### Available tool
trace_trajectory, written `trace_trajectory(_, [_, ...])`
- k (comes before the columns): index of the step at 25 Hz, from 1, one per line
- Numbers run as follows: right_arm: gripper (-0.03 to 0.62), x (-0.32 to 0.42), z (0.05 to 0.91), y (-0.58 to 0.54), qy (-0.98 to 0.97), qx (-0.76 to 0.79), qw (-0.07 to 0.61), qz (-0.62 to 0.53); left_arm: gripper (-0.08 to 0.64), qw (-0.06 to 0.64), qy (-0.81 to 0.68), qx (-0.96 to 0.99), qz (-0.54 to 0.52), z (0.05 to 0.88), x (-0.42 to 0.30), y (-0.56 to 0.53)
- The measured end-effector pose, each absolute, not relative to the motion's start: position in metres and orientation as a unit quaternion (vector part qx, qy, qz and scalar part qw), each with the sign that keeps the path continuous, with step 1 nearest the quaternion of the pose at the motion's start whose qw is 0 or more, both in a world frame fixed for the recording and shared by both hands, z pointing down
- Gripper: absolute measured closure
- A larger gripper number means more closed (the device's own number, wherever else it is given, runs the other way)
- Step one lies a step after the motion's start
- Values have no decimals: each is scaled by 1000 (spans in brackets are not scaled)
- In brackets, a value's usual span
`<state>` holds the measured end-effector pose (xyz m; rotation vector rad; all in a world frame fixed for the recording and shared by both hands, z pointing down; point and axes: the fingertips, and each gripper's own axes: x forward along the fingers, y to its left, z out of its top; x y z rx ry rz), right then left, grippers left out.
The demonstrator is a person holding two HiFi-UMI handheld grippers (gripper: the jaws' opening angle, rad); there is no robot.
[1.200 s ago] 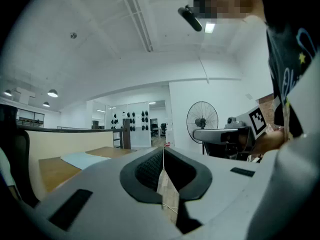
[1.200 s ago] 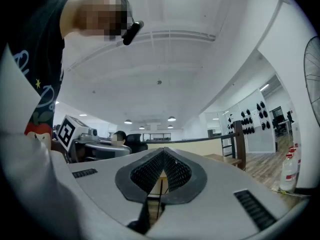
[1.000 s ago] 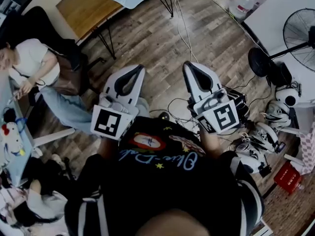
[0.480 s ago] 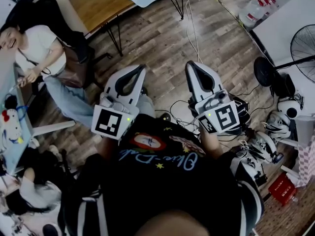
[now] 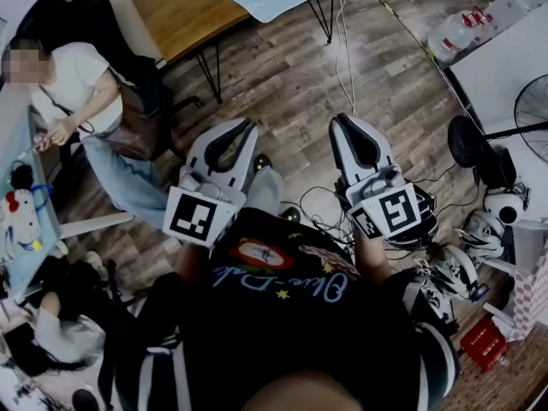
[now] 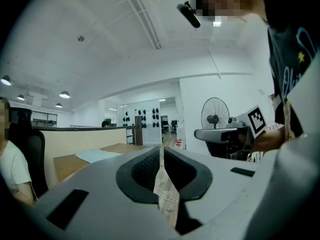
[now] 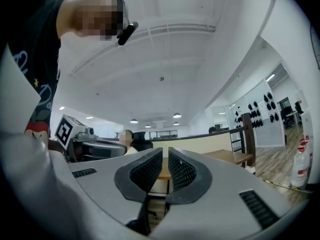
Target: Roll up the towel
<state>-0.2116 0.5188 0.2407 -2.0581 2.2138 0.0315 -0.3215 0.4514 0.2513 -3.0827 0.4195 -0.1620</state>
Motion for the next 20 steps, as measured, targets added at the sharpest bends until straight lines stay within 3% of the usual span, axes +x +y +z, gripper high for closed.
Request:
trace_trajectory(7, [586, -184, 247, 481, 720, -693, 37, -4, 545, 2, 137, -988, -66, 264, -294, 402])
trace_trajectory(10, [531, -169, 252, 462, 714, -700, 27, -11, 492, 8, 129, -989, -73, 270, -278, 378])
trace_trajectory(20, [515, -120, 245, 396, 694, -720, 1, -9, 485, 28, 122, -990, -70, 271, -233, 302])
